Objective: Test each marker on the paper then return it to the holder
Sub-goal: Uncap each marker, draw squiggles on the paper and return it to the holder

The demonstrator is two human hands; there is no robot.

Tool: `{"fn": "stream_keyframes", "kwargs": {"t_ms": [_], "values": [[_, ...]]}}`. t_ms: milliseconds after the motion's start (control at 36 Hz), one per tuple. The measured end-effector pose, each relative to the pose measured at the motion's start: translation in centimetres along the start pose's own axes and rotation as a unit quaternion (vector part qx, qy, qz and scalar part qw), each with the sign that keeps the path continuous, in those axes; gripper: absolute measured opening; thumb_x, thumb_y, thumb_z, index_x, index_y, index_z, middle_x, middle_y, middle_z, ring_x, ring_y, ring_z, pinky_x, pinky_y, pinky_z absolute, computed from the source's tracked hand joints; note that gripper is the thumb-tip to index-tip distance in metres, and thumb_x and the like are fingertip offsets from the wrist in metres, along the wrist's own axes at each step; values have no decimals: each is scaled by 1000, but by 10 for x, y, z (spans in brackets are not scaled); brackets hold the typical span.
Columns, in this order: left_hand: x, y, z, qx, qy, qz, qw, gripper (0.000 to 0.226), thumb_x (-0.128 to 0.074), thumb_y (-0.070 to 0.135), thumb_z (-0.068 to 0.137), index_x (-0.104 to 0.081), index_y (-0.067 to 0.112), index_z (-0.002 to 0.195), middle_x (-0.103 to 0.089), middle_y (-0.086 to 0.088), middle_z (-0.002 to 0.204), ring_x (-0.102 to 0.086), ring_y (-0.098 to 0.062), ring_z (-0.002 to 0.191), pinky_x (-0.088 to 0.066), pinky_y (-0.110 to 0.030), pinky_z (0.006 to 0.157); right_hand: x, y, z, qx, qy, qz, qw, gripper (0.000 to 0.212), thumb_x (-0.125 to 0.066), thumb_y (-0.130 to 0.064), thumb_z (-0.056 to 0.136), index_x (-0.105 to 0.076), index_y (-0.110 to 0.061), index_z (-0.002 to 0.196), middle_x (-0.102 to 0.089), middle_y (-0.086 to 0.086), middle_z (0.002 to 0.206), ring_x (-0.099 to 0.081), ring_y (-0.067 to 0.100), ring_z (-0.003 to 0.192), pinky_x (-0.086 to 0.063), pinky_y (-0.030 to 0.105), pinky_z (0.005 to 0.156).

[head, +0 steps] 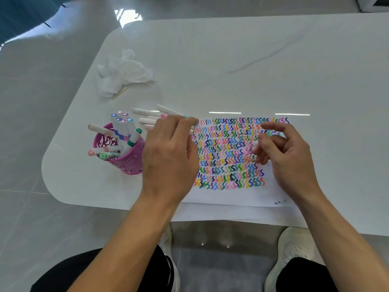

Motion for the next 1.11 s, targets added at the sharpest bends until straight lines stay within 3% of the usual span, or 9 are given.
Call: {"fn": "stream_keyframes", "kwargs": {"t_ms": [139,250,556,722,861,944,1111], "values": [[-25,-11,-1,85,-106,-15,991,36,-59,7,95,-64,15,129,-65,-3,125,-59,-23,114,-48,-34,93,4,1,2,-2,7,-8,1000,14,-61,-15,105,-63,-22,116,-74,4,76,-68,16,61,-53,21,61],[-39,-24,6,124,-134,23,983,39,-54,5,95,-62,12,132,-62,-6,130,-56,-27,118,-45,-39,98,8,4,3,-7,16,-16,1000,15,-61,-15,105,-63,-22,117,-75,1,77,-68,12,64,-53,19,62],[-58,-32,14,110,-148,68,981,36,-53,3,94,-65,11,127,-59,-11,120,-49,-29,114,-43,-42,93,13,8,7,-11,24,-30,999,16,-61,-17,105,-62,-23,119,-74,2,76,-69,13,65,-53,19,63],[-59,-31,15,113,-145,77,980,20,-62,6,93,-69,10,111,-58,-8,113,-49,-26,108,-45,-41,88,16,7,8,-12,25,-33,999,15,-61,-16,105,-62,-23,119,-74,2,76,-69,13,66,-53,19,62],[-61,-22,17,59,-148,35,987,9,-66,6,91,-69,12,96,-63,-4,103,-54,-25,100,-43,-38,84,17,6,8,-13,24,-31,999,15,-61,-17,105,-62,-24,118,-74,2,77,-69,13,66,-53,19,62],[-62,-15,15,35,-156,19,987,12,-66,3,90,-69,12,98,-67,-4,99,-55,-26,95,-46,-41,82,16,6,7,-11,22,-35,999,15,-61,-17,105,-62,-25,118,-75,0,77,-69,12,66,-54,19,63],[-60,-17,13,58,-176,37,982,36,-63,-6,87,-70,13,117,-68,-4,112,-53,-26,110,-48,-41,88,18,5,6,-11,22,-37,999,15,-61,-18,105,-62,-25,118,-75,0,77,-69,13,66,-54,20,63]]}}
Point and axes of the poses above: each hand's wrist, its own z-axis towards the middle knuckle, its own x-axis out of the back of the hand, y = z × x, the point moved 3 cm from there along z, towards the middle knuckle
